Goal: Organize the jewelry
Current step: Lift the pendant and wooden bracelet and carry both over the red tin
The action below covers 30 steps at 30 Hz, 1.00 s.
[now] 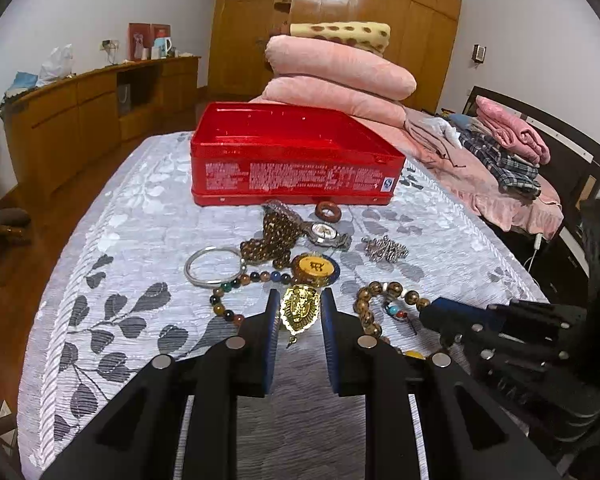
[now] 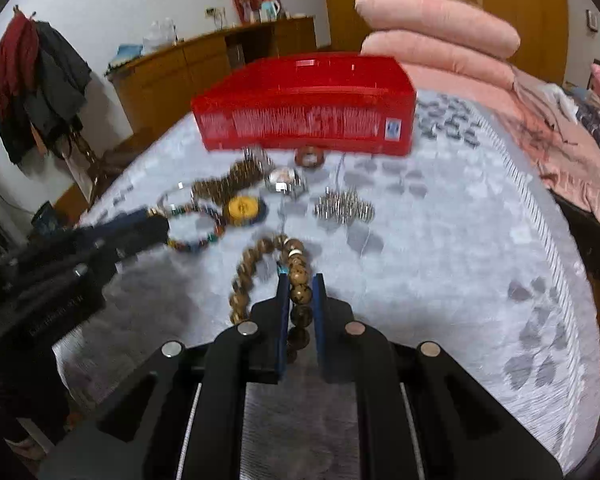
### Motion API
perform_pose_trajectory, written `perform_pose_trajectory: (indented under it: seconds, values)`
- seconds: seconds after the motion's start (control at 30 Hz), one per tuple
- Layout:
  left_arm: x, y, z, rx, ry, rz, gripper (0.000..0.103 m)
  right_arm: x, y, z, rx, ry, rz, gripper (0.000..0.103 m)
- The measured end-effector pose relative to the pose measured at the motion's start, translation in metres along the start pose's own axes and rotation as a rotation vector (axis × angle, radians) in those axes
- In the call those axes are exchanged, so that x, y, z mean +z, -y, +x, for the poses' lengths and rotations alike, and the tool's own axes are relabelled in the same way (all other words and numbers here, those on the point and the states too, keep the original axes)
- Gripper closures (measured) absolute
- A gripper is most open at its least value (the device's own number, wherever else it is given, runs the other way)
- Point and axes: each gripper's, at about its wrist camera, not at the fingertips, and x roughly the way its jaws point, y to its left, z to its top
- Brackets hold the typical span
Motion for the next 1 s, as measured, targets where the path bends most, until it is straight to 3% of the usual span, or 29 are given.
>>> perform_pose_trajectory:
  seconds: [0.13, 0.5, 1.0]
  values:
    - [-0.004, -0.001, 0.002, 0.001, -0.008, -0.002, 0.083, -0.005, 0.003, 0.011, -0.013, -0.046, 0.01, 0.089]
    - [-0.006, -0.001, 0.006, 0.009, -0.016, 0.0, 0.083, -0.004, 0.0, 0.012, -0.031, -0.04, -0.026, 0.093]
    - [0.037, -0.007, 0.001, 0.018, 0.059, -0.001, 0.083, 0.052, -0.002, -0.022, 0.001, 0.096, -0.046, 0.093]
